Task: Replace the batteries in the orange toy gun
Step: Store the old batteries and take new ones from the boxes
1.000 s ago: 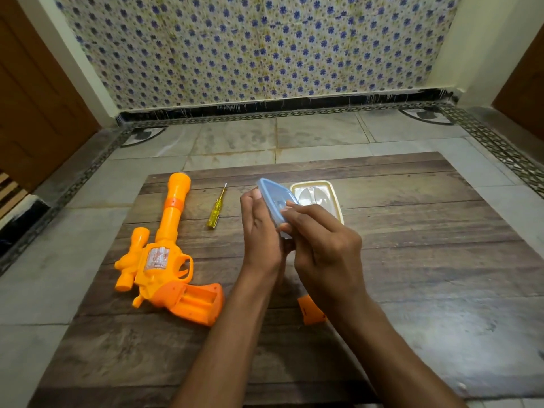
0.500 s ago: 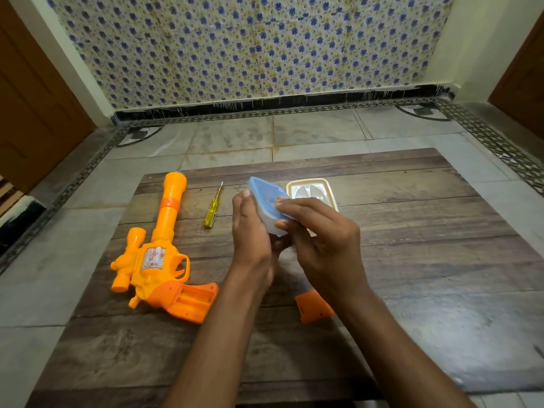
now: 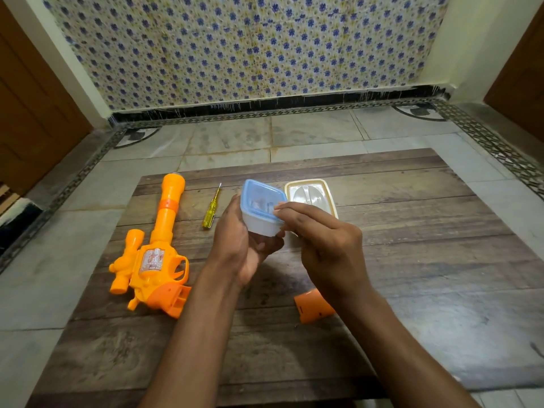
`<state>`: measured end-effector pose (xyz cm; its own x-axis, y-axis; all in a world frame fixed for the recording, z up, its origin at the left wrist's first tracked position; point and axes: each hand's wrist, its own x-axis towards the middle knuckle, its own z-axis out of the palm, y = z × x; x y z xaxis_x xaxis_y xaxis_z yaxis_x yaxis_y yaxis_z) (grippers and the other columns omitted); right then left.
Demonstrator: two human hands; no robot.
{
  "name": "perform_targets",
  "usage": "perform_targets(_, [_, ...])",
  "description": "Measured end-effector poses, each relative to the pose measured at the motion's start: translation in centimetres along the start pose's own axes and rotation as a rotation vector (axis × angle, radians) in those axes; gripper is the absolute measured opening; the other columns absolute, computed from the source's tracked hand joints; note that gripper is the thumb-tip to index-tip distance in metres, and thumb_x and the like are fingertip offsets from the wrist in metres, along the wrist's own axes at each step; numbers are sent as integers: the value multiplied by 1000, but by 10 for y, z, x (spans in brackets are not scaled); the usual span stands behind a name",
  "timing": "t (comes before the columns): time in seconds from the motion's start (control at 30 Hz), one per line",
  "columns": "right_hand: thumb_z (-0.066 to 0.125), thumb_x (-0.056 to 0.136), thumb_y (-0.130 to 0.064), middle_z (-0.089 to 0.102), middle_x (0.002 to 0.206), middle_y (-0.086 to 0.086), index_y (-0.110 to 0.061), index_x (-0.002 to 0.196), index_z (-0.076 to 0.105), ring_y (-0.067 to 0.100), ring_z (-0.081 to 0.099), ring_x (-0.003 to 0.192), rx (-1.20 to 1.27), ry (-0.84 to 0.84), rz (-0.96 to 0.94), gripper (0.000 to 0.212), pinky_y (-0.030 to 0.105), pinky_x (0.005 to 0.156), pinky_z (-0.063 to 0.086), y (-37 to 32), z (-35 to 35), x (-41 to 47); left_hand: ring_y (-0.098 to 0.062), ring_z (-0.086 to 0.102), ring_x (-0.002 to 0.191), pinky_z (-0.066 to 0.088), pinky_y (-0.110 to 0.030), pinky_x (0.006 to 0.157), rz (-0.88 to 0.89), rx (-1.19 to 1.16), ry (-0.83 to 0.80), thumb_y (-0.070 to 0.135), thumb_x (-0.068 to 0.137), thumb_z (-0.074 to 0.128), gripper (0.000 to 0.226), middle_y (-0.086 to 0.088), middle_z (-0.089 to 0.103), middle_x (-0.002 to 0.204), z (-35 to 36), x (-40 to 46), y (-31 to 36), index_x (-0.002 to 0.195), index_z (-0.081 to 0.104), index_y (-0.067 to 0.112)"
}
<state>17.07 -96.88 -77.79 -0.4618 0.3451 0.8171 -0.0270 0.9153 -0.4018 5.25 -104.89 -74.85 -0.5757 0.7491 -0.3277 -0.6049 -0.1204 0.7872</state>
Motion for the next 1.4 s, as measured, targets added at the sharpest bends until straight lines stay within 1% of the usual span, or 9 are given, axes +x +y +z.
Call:
perform_targets(0.1, [57, 91, 16, 77, 109, 11, 2, 109, 77, 19, 74, 102, 69, 63, 73, 30, 25, 88, 60, 3, -4, 4, -15, 49, 55, 29, -24, 48, -8, 76, 8, 41, 107, 35, 42, -5, 60, 68, -5, 0, 1, 96, 63, 12])
perform_targets(0.17, [65, 86, 21, 76, 104, 10, 3, 107, 77, 17, 73, 96, 35, 97, 86, 30, 25, 82, 58, 3, -7, 8, -17, 49, 55, 28, -26, 54, -26, 129, 27, 43, 105, 39, 41, -5, 61, 68, -6, -1, -1, 92, 65, 14])
perform_targets(0.3, [68, 93, 7, 76, 95, 9, 2, 103, 75, 18, 72, 82, -91, 191, 135, 13, 25, 69, 57, 10, -12, 10, -22, 56, 59, 37, -25, 50, -29, 224, 38, 42, 102, 43, 39, -10, 65, 78, -10, -4, 2, 92, 70, 15])
perform_targets(0.5, [80, 86, -15, 77, 83, 0, -12, 92, 78, 15, 77, 79, 221, 414, 773, 7, 44, 73, 64, 26, -23, 9, -20, 54, 53, 31, -20, 40, -5, 124, -10, 40, 107, 37, 43, -11, 64, 77, -10, -2, 1, 109, 66, 9])
perform_targets(0.7, [84, 72, -10, 70, 80, 5, -21, 97, 61, 18, 76, 81, 356, 626, 1030, 35, 47, 74, 65, 47, -35, 7, -29, 67, 61, 49, -26, 42, -5, 101, -51, 42, 109, 35, 50, -19, 73, 96, -1, 2, -8, 130, 62, 6])
perform_targets(0.9, [69, 77, -2, 60, 66, -1, -49, 127, 48, 21, 68, 67, 130, 439, 1130, 72, 50, 76, 63, 60, -28, -3, -36, 73, 74, 57, -33, 49, -7, 75, -88, 40, 109, 36, 50, -29, 66, 125, 4, 5, -18, 146, 46, 7])
perform_targets(1.03, [76, 79, -6, 66, 74, 0, -33, 122, 61, 19, 72, 75, 50, 386, 1165, 54, 44, 80, 63, 61, -24, -1, -38, 73, 78, 58, -34, 50, -13, 80, -91, 39, 108, 38, 49, -25, 67, 127, 4, 6, -20, 147, 48, 10])
perform_targets(1.2, [82, 86, -11, 68, 80, 9, -16, 120, 57, 15, 74, 53, 156, 346, 1199, 43, 26, 48, 59, 60, -25, -1, -37, 73, 80, 58, -34, 50, -10, 80, -112, 35, 109, 37, 45, -23, 67, 127, 2, 4, -21, 145, 49, 11])
perform_targets(1.4, [84, 85, -26, 69, 101, 25, -14, 115, 60, 12, 69, 44, 75, 193, 1198, 40, 7, 41, 44, 68, -24, -7, -43, 68, 92, 58, -34, 50, -1, 117, -139, 32, 109, 37, 41, -25, 63, 134, 4, 6, -24, 142, 50, 11])
